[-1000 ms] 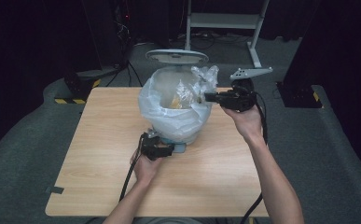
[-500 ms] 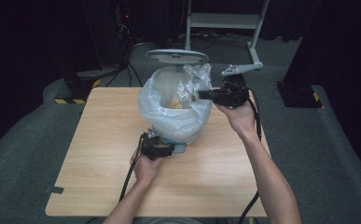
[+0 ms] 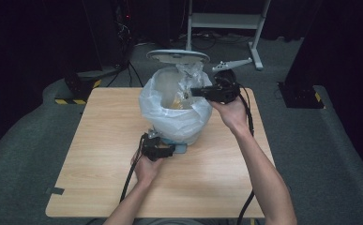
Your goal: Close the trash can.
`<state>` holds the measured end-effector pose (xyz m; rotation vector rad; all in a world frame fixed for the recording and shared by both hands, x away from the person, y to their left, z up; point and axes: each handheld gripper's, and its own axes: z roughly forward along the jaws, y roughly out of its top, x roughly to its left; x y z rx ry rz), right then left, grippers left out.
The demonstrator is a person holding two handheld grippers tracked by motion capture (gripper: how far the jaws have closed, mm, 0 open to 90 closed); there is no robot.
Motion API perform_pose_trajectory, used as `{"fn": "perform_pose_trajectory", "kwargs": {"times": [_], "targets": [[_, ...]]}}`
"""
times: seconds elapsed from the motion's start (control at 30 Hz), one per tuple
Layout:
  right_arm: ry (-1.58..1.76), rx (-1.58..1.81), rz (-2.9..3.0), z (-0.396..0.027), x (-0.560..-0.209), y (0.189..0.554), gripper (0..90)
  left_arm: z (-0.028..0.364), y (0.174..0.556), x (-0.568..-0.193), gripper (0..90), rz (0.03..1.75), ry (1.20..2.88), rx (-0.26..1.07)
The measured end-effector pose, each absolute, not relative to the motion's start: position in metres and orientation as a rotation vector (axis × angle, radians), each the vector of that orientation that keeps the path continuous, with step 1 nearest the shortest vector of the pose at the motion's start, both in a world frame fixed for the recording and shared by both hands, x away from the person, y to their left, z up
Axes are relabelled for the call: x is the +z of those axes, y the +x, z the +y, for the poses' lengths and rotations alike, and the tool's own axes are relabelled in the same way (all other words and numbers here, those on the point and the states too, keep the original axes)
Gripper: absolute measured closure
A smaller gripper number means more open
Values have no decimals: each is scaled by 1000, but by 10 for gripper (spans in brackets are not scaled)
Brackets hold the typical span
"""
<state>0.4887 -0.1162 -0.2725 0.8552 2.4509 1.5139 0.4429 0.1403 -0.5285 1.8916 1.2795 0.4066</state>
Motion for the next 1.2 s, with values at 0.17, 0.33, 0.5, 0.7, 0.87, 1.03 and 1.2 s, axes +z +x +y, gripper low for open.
{"fn": "perform_pose_trajectory", "kwargs": {"times": [0.17,0.33,0.5,0.7,0.87,1.03,1.2], "targets": [[859,1494,2461,-111,-275,493,887,140,443,-528,174,1280,1890,405],[867,1469,2480,-103,-278,497,886,140,443,-528,174,1280,1891,406],[881,1428,2497,-97,-281,502,873,140,443,-528,175,1280,1889,405],[902,1431,2506,-95,-284,504,732,140,443,-528,175,1280,1889,405],[914,1410,2487,-94,-285,503,579,140,443,-529,176,1280,1888,404],[916,1428,2456,-97,-285,501,510,141,443,-528,176,1279,1892,405],[915,1454,2410,-104,-284,495,482,141,443,-528,176,1280,1889,404]]}}
